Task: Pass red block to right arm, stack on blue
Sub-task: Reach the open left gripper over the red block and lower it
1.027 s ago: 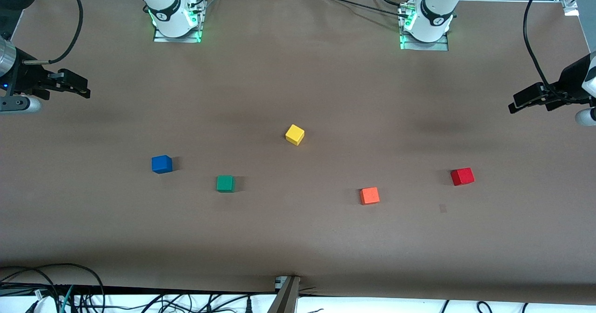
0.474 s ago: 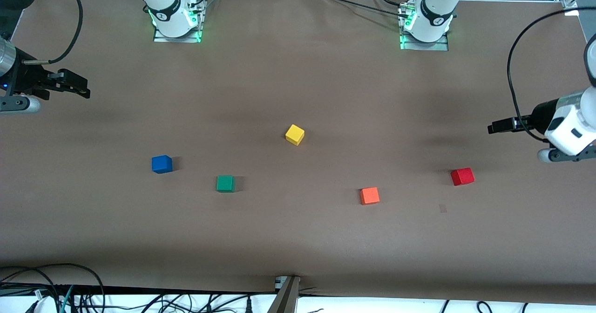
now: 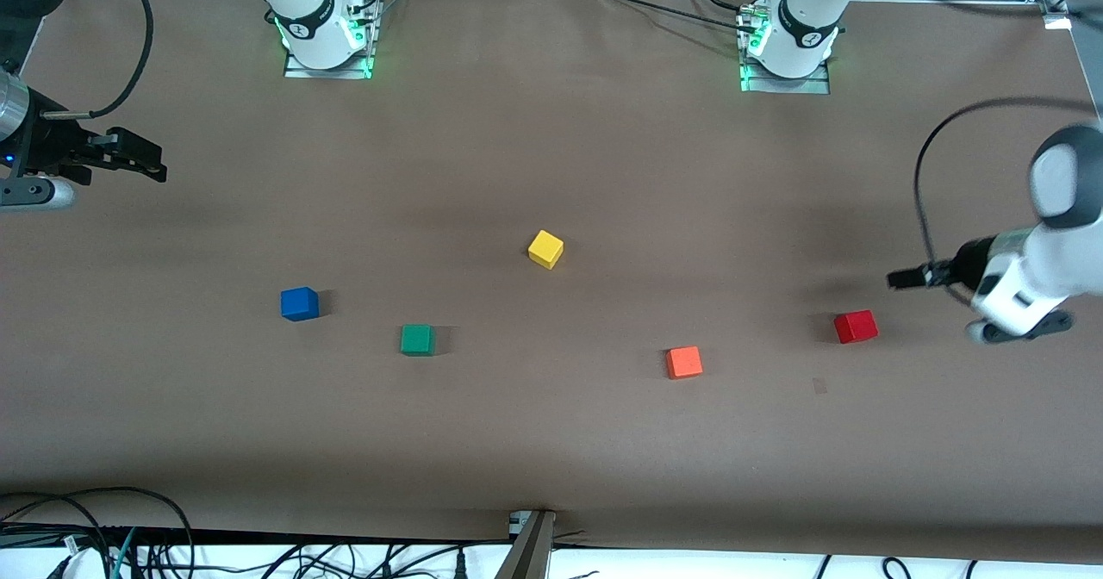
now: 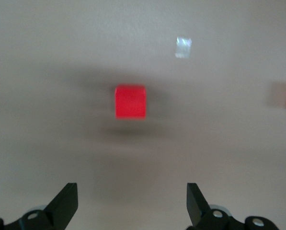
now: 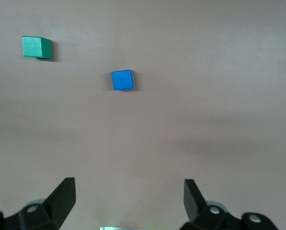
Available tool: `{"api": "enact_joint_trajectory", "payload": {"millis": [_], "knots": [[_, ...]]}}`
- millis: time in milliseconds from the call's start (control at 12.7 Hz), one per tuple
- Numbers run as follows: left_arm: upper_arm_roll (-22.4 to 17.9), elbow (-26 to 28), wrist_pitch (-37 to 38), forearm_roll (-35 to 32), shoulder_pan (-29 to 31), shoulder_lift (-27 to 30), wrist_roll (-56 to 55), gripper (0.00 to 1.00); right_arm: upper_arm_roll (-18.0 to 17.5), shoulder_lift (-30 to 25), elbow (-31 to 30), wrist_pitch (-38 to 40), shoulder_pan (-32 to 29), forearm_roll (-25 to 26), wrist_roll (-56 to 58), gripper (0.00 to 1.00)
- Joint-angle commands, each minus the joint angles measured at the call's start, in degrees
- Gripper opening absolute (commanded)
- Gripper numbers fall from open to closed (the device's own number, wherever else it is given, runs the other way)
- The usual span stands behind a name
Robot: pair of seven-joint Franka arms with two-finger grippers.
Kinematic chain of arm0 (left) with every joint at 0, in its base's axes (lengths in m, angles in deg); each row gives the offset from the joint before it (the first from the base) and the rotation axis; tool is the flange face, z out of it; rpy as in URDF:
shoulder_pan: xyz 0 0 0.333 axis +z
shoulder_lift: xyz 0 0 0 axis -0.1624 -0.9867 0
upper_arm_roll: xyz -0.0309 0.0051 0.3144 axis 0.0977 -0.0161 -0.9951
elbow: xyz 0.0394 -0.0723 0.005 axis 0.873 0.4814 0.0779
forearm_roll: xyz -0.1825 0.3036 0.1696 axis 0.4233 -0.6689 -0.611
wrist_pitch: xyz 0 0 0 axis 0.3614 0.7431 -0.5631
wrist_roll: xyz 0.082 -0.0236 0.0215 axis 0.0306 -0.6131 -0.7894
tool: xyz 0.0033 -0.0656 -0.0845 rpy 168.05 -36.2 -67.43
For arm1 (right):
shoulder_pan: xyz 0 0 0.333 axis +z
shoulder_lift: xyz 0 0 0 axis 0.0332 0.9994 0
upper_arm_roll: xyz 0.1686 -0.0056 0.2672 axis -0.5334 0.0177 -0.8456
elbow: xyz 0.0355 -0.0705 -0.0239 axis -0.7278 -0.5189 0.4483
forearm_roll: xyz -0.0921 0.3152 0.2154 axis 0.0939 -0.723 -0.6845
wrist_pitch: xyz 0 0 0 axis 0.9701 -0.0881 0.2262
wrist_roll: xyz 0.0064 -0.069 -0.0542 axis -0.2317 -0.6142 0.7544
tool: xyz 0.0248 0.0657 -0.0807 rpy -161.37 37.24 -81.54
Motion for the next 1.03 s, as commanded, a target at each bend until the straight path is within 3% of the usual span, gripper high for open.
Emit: {"api": "enact_joint_trajectory", "payload": {"millis": [0,316,948], "knots": [[0.2,-0.22,-7.83,-1.38,-0.03,-6.16,-3.73,1.0,-0.14,0.54,1.28,0.38,-0.17,-0.19,0.8,1.0],[0.2,-0.31,-13.22,-9.02,-0.2,-10.39,-9.78,1.0,-0.14,0.54,1.37,0.3,-0.17,-0.11,0.8,1.0],[0.2,-0.31,-12.78,-10.17,-1.08,-10.31,-10.77,1.0,-0.14,0.89,1.54,0.21,-0.25,-0.19,0.8,1.0]]}}
